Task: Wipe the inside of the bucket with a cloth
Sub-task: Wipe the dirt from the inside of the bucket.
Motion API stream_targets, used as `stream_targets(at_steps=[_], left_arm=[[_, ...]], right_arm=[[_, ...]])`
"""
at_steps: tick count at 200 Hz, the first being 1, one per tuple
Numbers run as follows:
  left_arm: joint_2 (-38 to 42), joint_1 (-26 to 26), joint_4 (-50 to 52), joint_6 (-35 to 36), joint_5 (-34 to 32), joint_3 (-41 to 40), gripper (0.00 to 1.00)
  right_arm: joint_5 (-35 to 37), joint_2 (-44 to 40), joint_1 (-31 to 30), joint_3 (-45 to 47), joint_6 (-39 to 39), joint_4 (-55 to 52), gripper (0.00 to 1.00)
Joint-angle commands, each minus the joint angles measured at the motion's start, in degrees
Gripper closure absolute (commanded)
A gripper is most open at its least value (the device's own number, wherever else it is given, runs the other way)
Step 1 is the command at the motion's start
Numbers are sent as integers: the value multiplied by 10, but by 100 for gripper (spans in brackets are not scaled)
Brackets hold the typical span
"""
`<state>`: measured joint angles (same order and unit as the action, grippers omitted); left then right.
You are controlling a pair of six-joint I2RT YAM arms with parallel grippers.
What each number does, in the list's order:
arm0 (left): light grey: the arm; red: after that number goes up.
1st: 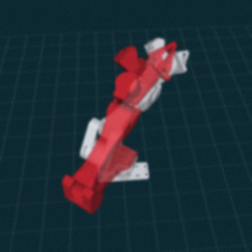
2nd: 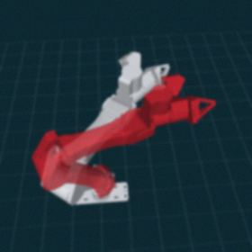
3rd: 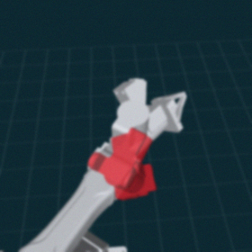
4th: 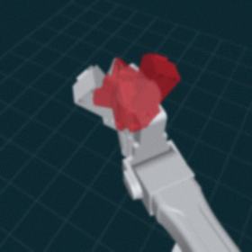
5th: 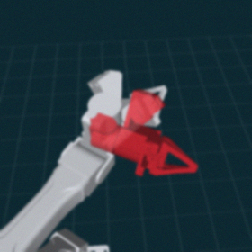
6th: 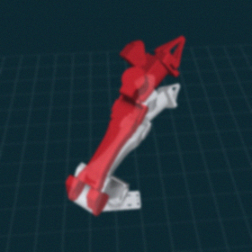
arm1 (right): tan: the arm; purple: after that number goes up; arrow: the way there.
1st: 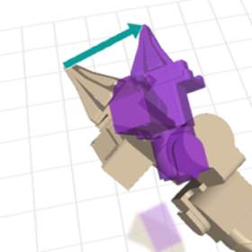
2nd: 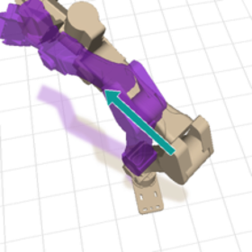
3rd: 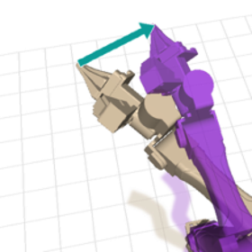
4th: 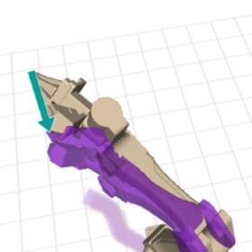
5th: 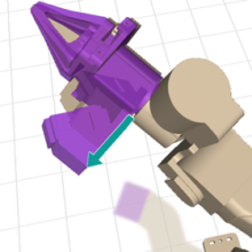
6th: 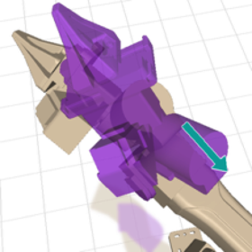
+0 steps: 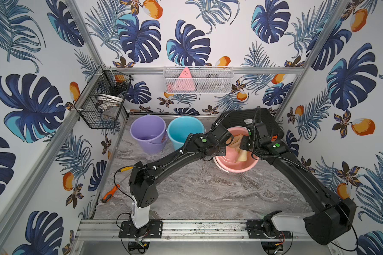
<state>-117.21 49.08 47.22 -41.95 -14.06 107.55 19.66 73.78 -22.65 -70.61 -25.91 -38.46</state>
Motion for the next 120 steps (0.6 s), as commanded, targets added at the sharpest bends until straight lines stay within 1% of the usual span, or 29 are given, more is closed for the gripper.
stream_targets(at_steps=[1,41,83,101,105,120], left_arm=[[-3,-2,61,16,-58,18,100],[-7,-6,70,21,-96,36,100],[-15,-15,65,27,-91,43,100],[-12,-19,60,29,-86,38,100],[-10,-20,57,29,-84,36,100],[-4,-23,52,33,-79,27,100]], right_arm=[[50,-25,7,8,-9,-47,100],[-4,-64,3,30,-22,-99,100],[-102,-80,-20,45,-37,-159,100],[-164,-95,-28,52,-46,-162,100],[-176,-99,-28,71,-49,-159,100],[-193,-115,-28,89,-57,-131,100]])
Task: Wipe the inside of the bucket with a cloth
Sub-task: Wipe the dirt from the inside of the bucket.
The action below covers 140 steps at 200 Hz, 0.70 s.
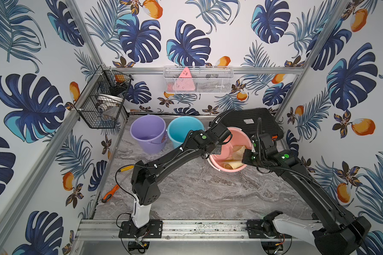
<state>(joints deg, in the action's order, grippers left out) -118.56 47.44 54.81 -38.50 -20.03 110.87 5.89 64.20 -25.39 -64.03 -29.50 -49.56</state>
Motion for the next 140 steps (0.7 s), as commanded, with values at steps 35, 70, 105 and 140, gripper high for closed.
stream_targets(at_steps=[35,70,105,140], left_arm=[[24,-7,-43,-2,12,-36,100],[37,-6,-60,-3,37,-71,100],[41,-6,-70,-7,71,-92,100],[35,-5,-65,-8,83,-88,100]], right_arm=[[62,22,2,-43,-5,-17,100],[107,88,5,-123,27,25,100],[75,152,4,-183,43,67,100],[69,191,5,-201,55,98,100]])
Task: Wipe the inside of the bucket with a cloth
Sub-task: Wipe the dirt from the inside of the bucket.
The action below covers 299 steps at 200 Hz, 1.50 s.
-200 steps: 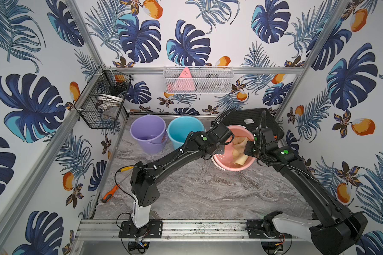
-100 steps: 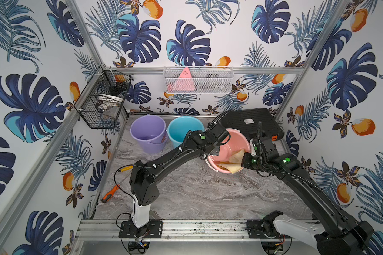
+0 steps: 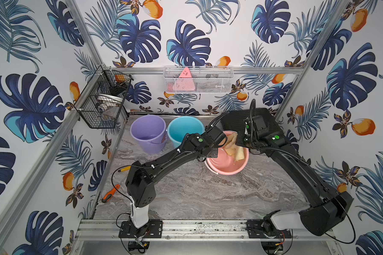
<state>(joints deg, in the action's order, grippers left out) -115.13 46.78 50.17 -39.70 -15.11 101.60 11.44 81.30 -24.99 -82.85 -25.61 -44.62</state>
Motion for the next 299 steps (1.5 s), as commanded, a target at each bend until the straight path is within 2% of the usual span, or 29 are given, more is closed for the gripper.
stream_targets(at_steps=[1,21,42,84,137,188,238,259,278,299], left_arm=[[1,2,-18,4,33,4,100],[2,0,-19,3,23,4,100],[-6,-7,-15,2,20,14,100],[-16,-23,-13,5,21,34,100],[-25,-40,-7,4,39,69,100],[-34,-50,-8,2,44,88,100],[-41,-52,-14,-3,53,84,100],[-49,-54,-15,-3,65,86,100],[-50,-53,-22,-4,70,78,100],[-51,-52,-24,-4,80,71,100]], right_arm=[[15,21,1,-14,17,47,100],[50,24,2,-11,16,22,100],[75,-13,3,31,13,21,100],[81,-92,4,106,3,-3,100],[50,-173,4,210,-41,-35,100],[67,-272,4,247,-92,-98,100],[225,-427,4,208,-157,-194,100],[268,-497,4,182,-153,-202,100],[277,-512,4,137,-136,-200,100],[246,-485,4,131,-115,-167,100]])
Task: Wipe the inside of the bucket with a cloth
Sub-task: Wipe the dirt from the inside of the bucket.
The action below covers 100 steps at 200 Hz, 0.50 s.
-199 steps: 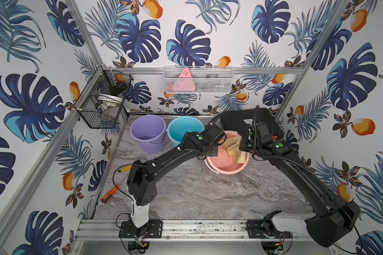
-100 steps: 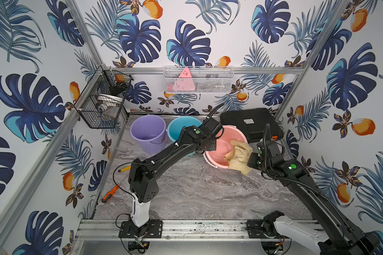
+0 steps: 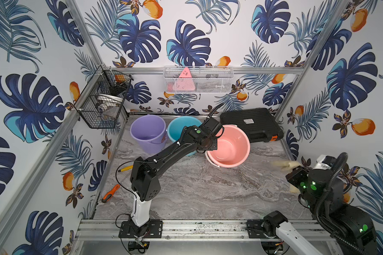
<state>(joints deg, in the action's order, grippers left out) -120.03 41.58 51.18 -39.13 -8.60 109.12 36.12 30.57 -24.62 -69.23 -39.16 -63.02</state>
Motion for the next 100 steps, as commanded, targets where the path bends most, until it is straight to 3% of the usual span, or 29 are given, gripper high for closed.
stream_targets(at_steps=[1,63,100], left_arm=[[-1,0,-33,-9,15,-4,100],[8,22,-14,9,43,-26,100],[25,36,-20,11,60,-47,100]], right_arm=[[-3,24,0,-5,22,20,100],[-116,176,0,36,43,208,100],[-161,272,0,38,44,262,100]])
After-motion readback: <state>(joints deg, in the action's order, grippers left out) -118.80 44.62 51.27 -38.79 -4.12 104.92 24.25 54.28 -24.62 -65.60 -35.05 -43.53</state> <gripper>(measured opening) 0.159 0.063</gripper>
